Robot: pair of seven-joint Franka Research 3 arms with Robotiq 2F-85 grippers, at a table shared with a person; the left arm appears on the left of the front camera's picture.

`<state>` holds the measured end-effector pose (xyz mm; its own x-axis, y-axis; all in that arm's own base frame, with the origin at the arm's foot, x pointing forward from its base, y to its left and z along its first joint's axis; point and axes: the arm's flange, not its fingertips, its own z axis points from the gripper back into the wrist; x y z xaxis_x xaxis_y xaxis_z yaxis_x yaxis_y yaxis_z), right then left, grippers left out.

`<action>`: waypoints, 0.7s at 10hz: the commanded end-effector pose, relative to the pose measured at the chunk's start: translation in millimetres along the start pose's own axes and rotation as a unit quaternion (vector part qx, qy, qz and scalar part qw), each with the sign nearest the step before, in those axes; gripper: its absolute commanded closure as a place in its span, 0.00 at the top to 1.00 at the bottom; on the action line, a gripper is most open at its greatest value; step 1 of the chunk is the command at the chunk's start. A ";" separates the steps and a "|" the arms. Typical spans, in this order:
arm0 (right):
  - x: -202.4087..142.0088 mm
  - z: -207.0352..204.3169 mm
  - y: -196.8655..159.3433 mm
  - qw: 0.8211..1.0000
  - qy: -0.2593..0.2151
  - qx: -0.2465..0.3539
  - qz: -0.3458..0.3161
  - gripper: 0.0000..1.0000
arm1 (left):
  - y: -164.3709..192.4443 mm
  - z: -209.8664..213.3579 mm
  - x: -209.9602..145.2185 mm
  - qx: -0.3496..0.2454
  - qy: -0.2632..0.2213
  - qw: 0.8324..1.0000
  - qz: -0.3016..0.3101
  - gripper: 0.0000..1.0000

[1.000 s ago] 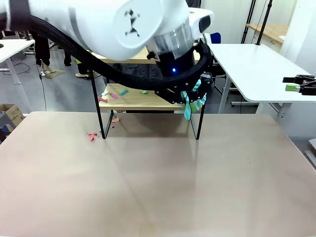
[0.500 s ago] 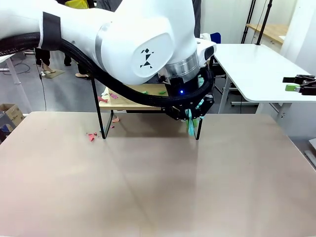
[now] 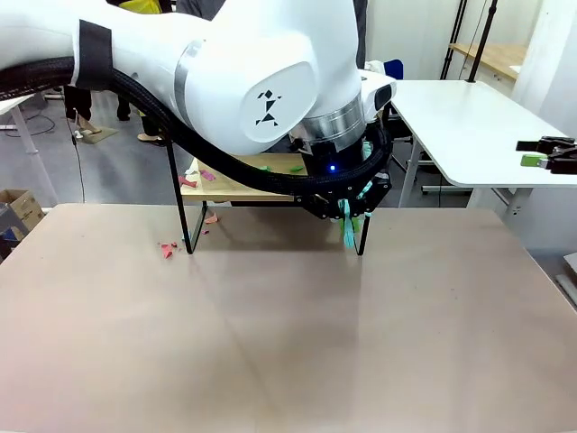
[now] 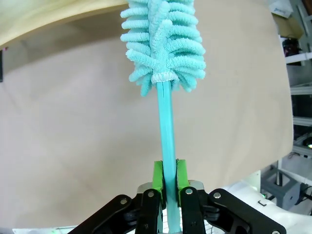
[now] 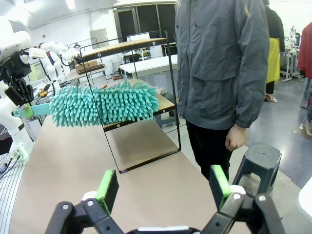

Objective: Clean the shelf.
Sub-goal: Clean the specific section of the Shelf indicated by the human with the Duster.

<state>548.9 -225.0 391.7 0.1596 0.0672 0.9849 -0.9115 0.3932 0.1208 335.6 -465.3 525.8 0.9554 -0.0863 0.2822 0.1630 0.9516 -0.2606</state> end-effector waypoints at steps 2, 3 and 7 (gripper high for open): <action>3.2 -1.2 0.4 1.000 0.000 0.000 0.003 1.00 | 14.8 -20.5 12.6 0.035 -0.032 0.999 0.016 0.13; 3.2 -1.2 0.4 1.000 0.000 0.000 0.003 1.00 | 23.3 -18.8 16.7 0.049 -0.048 0.997 0.031 0.13; 3.2 -1.2 0.4 1.000 0.000 0.000 0.003 1.00 | 76.9 -10.5 38.4 0.131 -0.032 0.989 0.052 0.13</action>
<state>549.0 -224.9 391.8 0.1595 0.0672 0.9849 -0.9115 0.3930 0.1208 394.5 -406.2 505.9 0.9479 0.0016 0.3185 0.0365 0.9929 -0.1136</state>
